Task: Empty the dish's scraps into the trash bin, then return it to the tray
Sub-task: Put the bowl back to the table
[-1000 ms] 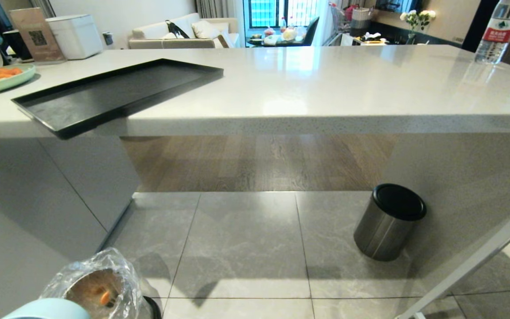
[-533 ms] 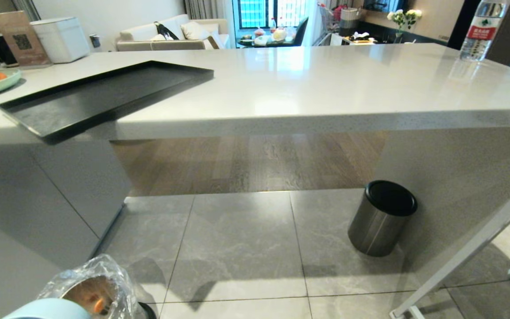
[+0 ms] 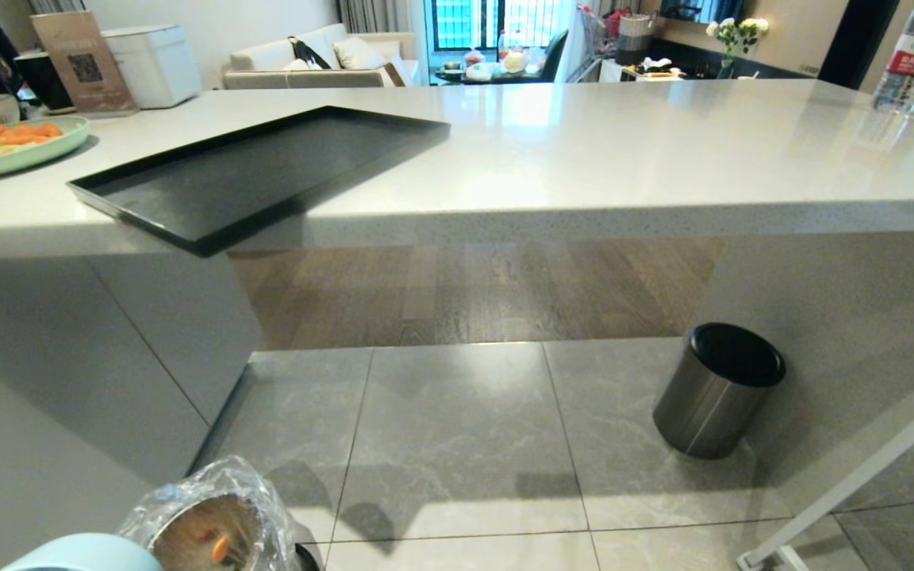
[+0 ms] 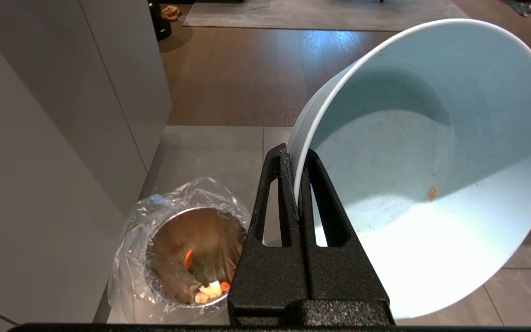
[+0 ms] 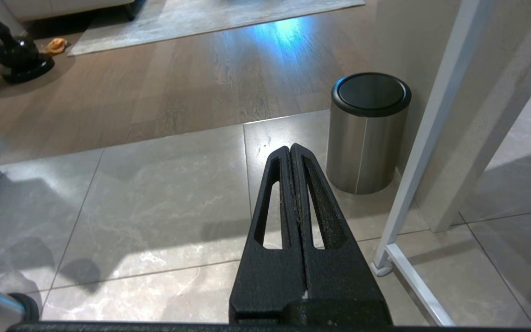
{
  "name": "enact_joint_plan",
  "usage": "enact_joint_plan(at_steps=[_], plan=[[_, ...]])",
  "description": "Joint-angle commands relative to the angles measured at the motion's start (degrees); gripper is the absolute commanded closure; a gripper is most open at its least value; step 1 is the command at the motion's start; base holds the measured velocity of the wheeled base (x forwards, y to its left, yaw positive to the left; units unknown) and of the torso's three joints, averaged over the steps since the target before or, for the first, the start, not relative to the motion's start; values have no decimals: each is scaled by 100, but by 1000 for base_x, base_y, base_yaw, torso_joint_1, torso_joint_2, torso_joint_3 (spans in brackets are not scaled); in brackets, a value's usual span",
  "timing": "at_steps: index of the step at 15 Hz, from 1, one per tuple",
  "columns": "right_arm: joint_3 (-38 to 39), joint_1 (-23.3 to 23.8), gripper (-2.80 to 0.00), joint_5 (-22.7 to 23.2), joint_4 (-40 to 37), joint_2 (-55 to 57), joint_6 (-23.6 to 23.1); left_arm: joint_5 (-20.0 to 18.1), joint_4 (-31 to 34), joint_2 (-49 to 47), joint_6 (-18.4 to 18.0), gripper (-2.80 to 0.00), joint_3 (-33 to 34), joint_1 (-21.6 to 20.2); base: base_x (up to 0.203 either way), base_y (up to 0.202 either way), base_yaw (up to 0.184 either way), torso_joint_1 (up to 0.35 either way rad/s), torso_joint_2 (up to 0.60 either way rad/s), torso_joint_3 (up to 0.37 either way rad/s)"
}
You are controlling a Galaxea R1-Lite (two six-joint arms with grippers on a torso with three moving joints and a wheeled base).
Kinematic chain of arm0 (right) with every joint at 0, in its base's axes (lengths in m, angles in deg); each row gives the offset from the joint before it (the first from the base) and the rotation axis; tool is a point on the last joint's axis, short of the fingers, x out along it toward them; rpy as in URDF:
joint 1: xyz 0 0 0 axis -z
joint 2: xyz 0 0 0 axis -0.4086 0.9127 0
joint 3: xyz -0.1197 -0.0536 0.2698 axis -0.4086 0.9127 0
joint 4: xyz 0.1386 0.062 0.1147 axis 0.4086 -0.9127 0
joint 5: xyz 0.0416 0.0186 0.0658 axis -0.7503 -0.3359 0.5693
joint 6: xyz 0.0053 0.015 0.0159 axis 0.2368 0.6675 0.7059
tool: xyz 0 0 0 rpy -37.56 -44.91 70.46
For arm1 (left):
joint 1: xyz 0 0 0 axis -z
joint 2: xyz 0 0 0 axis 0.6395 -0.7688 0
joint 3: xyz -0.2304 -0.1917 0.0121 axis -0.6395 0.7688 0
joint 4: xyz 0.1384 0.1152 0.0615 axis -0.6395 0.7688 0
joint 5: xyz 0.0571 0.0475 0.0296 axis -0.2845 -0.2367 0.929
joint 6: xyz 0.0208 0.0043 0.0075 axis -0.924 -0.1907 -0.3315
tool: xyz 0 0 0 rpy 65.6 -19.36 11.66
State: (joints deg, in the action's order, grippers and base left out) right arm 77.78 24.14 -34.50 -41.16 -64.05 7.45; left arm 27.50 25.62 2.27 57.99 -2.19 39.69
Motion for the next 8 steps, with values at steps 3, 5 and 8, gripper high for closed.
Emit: enact_joint_plan(at_steps=[3, 5, 8], plan=[[0, -2, 0, -2, 1, -2, 3, 2, -2, -4, 4, 0, 0, -2, 0, 0, 0, 0, 0, 0], [0, -2, 0, -2, 1, -2, 3, 2, -2, -4, 4, 0, 0, -2, 0, 0, 0, 0, 0, 0], [0, -2, 0, -2, 1, -2, 3, 2, -2, -4, 4, 0, 0, -2, 0, 0, 0, 0, 0, 0]])
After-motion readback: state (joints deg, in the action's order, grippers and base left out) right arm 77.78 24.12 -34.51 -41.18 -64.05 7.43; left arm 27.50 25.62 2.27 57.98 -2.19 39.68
